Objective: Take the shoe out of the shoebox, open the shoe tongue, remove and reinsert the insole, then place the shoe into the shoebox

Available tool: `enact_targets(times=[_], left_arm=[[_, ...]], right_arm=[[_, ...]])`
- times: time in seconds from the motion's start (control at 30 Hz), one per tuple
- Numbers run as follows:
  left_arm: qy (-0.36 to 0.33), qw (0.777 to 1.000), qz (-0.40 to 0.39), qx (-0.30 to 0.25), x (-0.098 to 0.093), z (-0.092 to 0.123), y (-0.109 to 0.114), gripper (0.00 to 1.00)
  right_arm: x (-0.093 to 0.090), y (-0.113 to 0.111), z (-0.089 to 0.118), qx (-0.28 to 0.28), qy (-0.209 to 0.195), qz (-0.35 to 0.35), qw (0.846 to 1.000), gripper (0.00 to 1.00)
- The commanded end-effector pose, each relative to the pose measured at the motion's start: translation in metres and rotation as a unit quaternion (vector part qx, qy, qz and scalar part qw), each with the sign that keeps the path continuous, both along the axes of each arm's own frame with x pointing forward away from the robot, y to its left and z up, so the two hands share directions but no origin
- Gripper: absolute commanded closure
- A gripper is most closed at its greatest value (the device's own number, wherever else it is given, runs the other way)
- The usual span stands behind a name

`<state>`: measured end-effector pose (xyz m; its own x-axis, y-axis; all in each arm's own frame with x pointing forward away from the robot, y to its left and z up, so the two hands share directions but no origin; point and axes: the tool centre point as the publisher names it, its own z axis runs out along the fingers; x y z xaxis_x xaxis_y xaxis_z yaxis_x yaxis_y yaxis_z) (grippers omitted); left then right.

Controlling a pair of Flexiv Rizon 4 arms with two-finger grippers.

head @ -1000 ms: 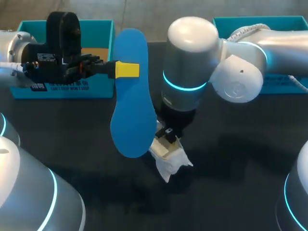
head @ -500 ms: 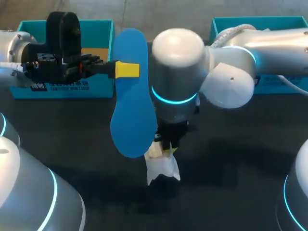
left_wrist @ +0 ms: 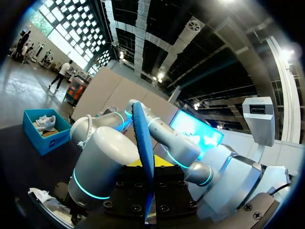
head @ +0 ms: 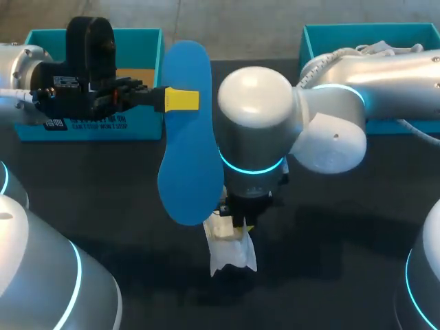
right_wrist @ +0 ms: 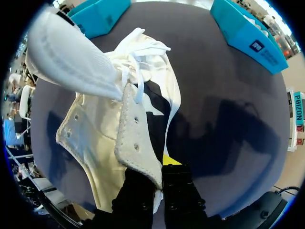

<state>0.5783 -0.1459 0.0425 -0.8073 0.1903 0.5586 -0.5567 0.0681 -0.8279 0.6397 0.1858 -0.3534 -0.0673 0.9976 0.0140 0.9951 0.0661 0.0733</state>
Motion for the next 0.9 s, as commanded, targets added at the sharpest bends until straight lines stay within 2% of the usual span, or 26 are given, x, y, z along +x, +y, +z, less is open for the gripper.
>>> enact_targets(times=[0.03, 0.3, 0.9], left_arm=[[0.0, 1.0, 0.0, -0.001, 0.0, -0.001, -0.001, 1.0], [0.0, 1.0, 0.0, -0.001, 0.0, -0.001, -0.001, 1.0], [0.0, 1.0, 0.0, -0.001, 0.0, -0.001, -0.001, 1.0]], right_arm=[[-0.003, -0.011, -0.01, 0.028, 0.0, -0.004, 1.0, 1.0], [0.002, -0.022, -0.015, 0.036, 0.002, -0.015, 0.999, 1.0], [0.02, -0.032, -0.02, 0.046, 0.013, -0.006, 0.999, 1.0]])
